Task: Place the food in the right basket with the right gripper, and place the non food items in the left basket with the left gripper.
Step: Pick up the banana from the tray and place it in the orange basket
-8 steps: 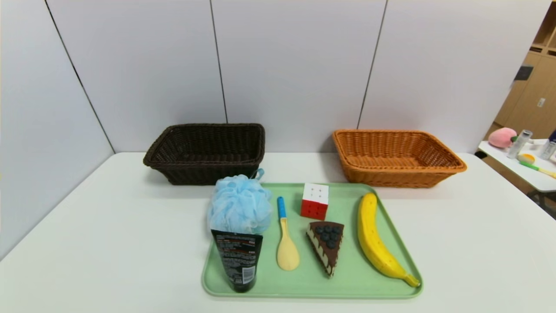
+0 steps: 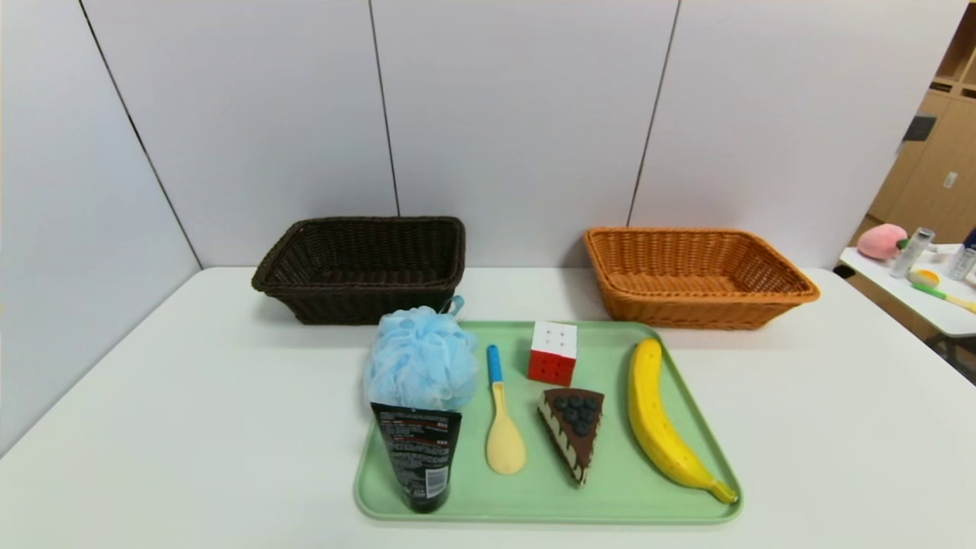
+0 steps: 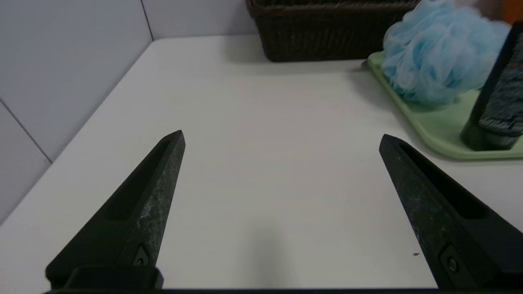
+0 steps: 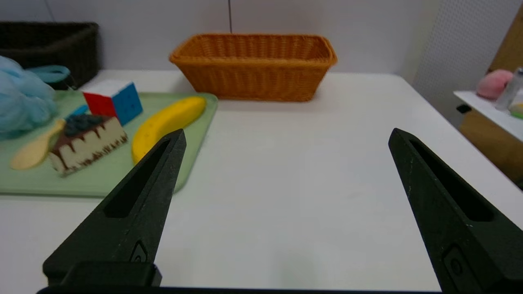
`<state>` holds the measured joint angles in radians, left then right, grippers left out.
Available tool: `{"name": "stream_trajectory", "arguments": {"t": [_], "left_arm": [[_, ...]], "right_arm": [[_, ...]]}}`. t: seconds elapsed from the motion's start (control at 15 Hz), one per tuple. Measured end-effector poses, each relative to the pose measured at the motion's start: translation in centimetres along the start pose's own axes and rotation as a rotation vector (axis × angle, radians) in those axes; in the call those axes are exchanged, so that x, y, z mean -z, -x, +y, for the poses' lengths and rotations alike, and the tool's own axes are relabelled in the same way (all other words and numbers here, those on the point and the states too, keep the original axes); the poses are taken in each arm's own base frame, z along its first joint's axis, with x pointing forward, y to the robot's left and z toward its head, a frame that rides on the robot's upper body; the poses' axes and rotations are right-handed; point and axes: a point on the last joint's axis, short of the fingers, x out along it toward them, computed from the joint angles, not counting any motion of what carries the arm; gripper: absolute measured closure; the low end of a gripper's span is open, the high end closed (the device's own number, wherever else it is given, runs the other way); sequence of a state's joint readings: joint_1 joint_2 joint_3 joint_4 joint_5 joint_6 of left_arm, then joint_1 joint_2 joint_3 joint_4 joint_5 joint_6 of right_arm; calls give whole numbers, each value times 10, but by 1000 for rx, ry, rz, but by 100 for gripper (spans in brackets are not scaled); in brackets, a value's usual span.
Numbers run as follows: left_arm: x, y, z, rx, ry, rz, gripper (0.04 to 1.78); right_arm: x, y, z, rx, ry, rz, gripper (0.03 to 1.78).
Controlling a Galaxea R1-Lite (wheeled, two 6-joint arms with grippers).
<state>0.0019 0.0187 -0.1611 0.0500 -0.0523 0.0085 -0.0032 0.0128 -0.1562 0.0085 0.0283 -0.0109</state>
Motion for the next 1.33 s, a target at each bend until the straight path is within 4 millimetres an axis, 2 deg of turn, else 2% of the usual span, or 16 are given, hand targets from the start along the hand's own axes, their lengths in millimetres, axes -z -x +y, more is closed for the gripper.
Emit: {"name": "stream_trajectory", "arguments": {"t": [0.2,0.33,0.53,0.73,0.87,1.07,1.2,1.33], "left_arm": [[-54,-3,-1,61,-1,-41,13],[-91,-19,0,75,-4,-57,13],[-139,-65,3,85,-18,-82,13],[-170,-126,6,86,-38,-65,13],[-181,-170,8,89,-43,-41,13],[-175,-242,11,97,-58,25,13],[-168,-285,12,97,-79,54,13],[-156,-317,13,80,-87,93,13]], "right_arm": [[-53,5,1,-86,6,-52,10],[-83,-5,2,-129,6,-41,10],[-132,-40,1,-182,6,-28,10],[-161,-97,0,-203,1,21,10],[-168,-143,-1,-221,2,54,10],[-171,-208,1,-251,8,96,10],[-172,-243,9,-271,4,148,10],[-163,-266,21,-284,-3,244,10]]}}
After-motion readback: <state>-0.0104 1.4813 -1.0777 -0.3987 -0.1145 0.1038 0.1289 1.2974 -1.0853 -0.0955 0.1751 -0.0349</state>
